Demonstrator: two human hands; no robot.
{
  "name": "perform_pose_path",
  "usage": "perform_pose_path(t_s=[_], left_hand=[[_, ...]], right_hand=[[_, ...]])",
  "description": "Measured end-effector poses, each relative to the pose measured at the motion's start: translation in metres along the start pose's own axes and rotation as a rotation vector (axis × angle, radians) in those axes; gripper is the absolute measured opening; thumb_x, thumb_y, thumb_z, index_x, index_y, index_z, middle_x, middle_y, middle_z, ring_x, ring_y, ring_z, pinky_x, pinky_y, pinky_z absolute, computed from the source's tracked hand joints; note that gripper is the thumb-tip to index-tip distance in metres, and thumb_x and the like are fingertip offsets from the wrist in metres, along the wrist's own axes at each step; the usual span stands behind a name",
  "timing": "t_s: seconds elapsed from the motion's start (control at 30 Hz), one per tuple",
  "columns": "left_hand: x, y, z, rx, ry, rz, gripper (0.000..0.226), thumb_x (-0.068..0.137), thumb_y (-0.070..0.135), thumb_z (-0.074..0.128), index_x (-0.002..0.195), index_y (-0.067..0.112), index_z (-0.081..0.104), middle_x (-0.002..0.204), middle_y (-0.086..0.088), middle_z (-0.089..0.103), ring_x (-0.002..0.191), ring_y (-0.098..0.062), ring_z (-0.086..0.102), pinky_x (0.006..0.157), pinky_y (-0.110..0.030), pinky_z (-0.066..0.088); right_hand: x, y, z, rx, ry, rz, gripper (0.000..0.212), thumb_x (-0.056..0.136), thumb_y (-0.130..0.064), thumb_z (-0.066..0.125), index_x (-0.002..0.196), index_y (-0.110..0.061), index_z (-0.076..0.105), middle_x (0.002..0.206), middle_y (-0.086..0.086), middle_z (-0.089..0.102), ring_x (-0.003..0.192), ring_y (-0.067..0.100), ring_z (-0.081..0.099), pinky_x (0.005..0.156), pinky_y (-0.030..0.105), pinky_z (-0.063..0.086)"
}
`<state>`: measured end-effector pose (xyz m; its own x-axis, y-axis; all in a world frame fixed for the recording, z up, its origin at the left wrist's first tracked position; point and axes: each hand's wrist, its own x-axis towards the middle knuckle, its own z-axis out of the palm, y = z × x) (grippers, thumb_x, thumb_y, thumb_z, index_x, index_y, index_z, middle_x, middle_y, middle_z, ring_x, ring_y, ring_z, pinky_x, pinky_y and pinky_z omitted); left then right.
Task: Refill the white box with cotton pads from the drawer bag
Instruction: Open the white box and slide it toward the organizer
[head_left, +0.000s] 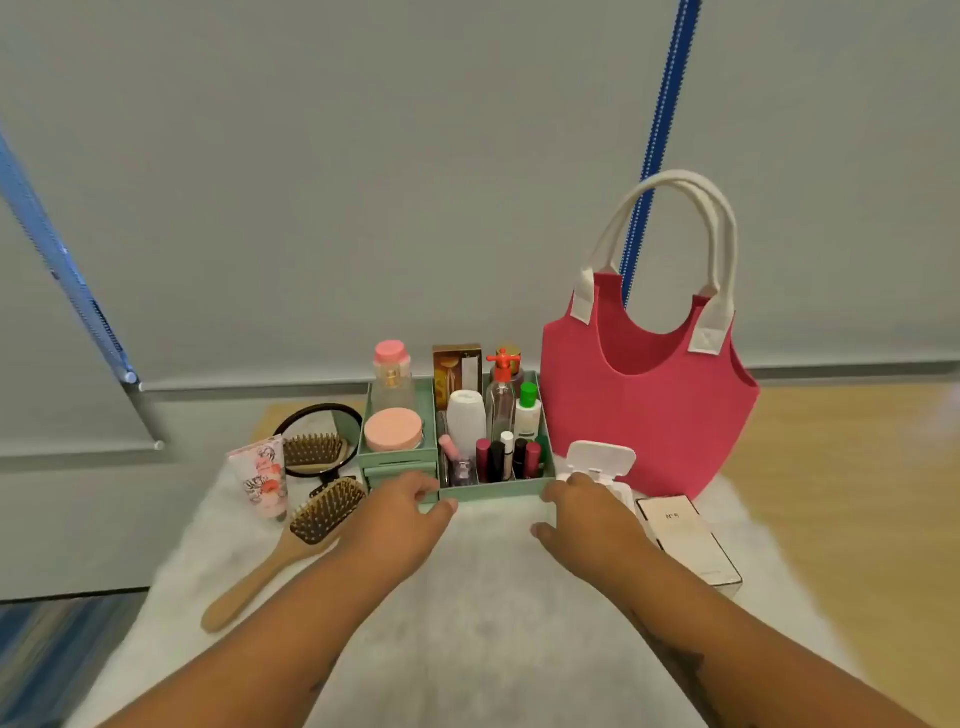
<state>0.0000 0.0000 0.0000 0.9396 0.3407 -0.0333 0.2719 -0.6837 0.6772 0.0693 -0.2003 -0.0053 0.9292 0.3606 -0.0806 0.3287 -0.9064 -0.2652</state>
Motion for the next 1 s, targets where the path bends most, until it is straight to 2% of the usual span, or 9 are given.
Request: perform_pose_path(t_s=[0.17,0.4,0.67,0.87,1.0], left_hand=[[0.007,-0.004,0.009,0.017,-0.031,-0.040,0.041,0.085,0.041,0.061,0.120,0.020,0.059,0.123,-0.003,0.062,0.110,-0.019,0.057,0.091,-0.031,0.045],[0.003,-0.009,0.022,0.037,-0.072,-0.038,0.042,0.086,0.041,0.060,0.123,0.020,0.057,0.125,-0.002,0.060,0.112,-0.016,0.055,0.083,-0.025,0.040],[-0.005,-0.017,0.027,0.021,-0.090,-0.054,0.041,0.084,0.044,0.061,0.120,0.024,0.057,0.124,-0.002,0.061,0.110,-0.017,0.056,0.088,-0.029,0.044],[-0.016,-0.012,0.028,0.072,-0.100,-0.008,0.041,0.084,0.043,0.061,0.122,0.029,0.055,0.127,0.004,0.058,0.109,-0.014,0.055,0.086,-0.026,0.043],[-0.029,-0.014,0.030,0.166,-0.169,0.097,0.040,0.087,0.038,0.059,0.127,0.033,0.052,0.135,0.010,0.052,0.121,-0.011,0.049,0.097,-0.025,0.038]], right_hand=[[0.005,0.022,0.019,-0.196,-0.049,0.074,0.044,0.092,-0.035,0.056,0.132,-0.017,0.051,0.128,0.007,0.055,0.116,0.025,0.051,0.091,0.038,0.050],[0.009,0.034,0.030,-0.360,-0.066,0.016,0.033,0.092,-0.016,0.054,0.125,-0.018,0.052,0.122,0.007,0.061,0.108,0.025,0.059,0.090,0.037,0.047],[-0.007,0.014,0.027,-0.281,-0.052,-0.078,0.026,0.091,-0.017,0.056,0.117,-0.017,0.055,0.116,0.007,0.063,0.103,0.027,0.060,0.085,0.036,0.045],[-0.034,-0.020,0.034,-0.278,-0.095,-0.189,0.029,0.093,-0.017,0.056,0.122,-0.017,0.053,0.120,0.009,0.061,0.108,0.028,0.058,0.089,0.039,0.045],[-0.046,-0.024,0.043,-0.310,-0.112,-0.239,0.030,0.093,-0.018,0.054,0.123,-0.017,0.051,0.119,0.009,0.060,0.107,0.029,0.058,0.087,0.039,0.044]])
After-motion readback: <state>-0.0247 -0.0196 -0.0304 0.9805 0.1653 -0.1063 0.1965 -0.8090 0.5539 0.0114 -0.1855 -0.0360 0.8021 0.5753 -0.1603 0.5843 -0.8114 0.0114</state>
